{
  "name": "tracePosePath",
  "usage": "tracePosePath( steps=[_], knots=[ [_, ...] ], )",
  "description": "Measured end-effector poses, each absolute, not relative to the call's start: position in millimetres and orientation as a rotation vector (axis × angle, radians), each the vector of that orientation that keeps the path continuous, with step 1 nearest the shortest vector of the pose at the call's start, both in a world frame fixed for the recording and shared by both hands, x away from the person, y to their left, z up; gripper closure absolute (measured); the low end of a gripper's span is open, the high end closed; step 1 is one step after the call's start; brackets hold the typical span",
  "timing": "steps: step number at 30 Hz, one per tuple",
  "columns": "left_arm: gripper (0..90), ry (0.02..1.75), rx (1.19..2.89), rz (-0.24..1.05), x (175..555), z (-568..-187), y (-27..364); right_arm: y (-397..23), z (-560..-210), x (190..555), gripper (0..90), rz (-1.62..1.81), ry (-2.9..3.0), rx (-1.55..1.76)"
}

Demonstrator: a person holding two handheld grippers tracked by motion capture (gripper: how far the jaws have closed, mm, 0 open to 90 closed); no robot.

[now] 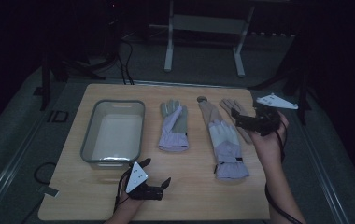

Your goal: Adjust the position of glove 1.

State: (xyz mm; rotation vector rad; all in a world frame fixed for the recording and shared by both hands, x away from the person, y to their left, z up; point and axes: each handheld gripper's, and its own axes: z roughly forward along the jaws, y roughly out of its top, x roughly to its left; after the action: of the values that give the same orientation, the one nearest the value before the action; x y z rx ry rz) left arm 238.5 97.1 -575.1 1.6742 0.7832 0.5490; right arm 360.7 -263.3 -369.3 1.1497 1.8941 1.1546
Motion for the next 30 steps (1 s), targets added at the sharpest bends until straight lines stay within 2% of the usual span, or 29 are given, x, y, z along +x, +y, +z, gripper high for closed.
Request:
tracePosePath(
  steps=[15,18,30],
  knots=[
    [0.2,0.784,1.675,0.539,239.1,-575.1,98.0,-187.6,-368.9,383.7,16.6,1.201,2.032,1.031],
    [0.2,0.785,1.677,0.537,239.2,-575.0,98.3,-172.9,-373.6,388.4,19.4,1.216,2.075,1.007],
    [0.2,0.780,1.673,0.529,239.1,-575.1,98.2,-116.0,-402.3,409.8,19.2,1.170,2.218,1.010]
  ],
)
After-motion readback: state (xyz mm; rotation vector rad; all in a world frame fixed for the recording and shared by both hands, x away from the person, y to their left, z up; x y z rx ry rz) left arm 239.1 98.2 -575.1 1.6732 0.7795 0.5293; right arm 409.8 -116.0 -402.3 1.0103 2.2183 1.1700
